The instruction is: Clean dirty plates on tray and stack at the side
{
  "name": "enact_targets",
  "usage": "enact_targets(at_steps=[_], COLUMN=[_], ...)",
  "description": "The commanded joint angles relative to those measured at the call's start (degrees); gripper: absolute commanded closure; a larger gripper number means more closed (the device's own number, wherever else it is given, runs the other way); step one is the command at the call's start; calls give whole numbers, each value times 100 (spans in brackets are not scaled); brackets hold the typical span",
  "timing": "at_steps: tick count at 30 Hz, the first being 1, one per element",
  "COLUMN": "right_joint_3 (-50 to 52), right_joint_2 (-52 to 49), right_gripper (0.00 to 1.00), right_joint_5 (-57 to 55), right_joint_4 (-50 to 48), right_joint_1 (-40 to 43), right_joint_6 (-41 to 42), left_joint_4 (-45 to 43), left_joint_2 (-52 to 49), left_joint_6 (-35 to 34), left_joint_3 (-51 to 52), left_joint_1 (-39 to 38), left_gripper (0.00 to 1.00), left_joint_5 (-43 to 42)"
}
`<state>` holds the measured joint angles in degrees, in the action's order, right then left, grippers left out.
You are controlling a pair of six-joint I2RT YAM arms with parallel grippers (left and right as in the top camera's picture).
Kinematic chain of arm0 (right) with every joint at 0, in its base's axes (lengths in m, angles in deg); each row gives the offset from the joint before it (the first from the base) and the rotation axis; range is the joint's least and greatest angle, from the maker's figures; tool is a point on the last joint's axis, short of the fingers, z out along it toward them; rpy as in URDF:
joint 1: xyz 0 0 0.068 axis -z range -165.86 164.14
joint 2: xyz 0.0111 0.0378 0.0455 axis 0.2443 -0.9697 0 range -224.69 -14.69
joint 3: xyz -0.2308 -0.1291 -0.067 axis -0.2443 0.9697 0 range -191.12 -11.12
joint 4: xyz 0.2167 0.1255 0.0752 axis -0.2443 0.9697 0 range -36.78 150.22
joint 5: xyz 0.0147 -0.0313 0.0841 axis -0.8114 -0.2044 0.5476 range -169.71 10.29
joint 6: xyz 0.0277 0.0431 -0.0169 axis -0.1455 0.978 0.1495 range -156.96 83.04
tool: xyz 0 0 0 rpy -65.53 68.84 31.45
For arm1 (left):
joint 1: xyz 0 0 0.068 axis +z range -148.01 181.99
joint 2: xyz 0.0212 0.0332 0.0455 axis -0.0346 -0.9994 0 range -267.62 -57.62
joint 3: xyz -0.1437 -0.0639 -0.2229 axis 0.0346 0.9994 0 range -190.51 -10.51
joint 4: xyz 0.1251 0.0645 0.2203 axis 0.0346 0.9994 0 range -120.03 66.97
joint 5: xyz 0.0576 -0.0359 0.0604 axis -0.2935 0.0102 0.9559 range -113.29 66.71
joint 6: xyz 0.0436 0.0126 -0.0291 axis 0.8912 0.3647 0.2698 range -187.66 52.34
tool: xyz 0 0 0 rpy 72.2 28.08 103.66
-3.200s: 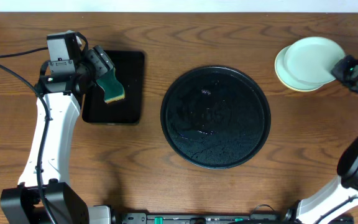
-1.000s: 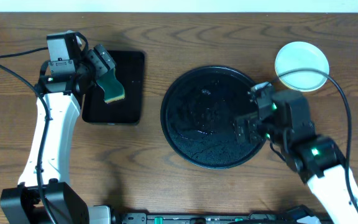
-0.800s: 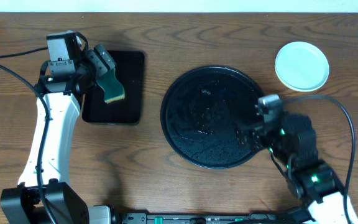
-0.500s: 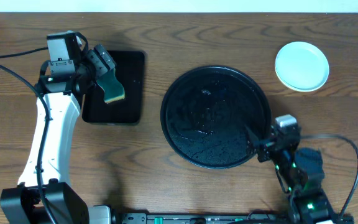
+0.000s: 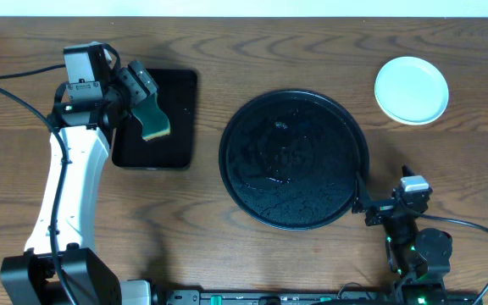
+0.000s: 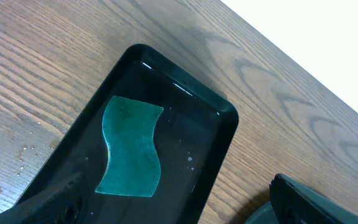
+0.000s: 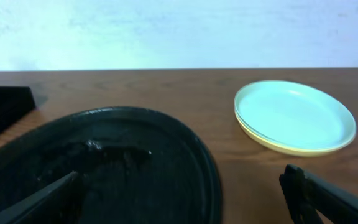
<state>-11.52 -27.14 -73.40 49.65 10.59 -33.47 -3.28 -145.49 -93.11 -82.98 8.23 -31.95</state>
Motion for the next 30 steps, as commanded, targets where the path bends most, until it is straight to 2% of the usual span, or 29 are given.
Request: enact_targets(at_steps=[1,3,10,30], right_joint_3=[9,9,9,9], right_joint_2=[363,595,1244,1217], right_gripper=[1,1,1,1], right_joint_5=[-142,-195,-240,-243], right_joint_4=[446,782,758,752], right_joint_1=[68,66,68,52], right_joint_6=[-103,-107,-527,-529], left_joint_4=[4,4,7,4], left_joint_2=[-22,-22,-22,-22], left_joint_6=[33,33,33,33], left_joint_3=[-52,-52,-52,-52], left_joint_1=[22,22,22,22], left_gripper=[7,7,7,7], left_joint_5=[13,11,11,11])
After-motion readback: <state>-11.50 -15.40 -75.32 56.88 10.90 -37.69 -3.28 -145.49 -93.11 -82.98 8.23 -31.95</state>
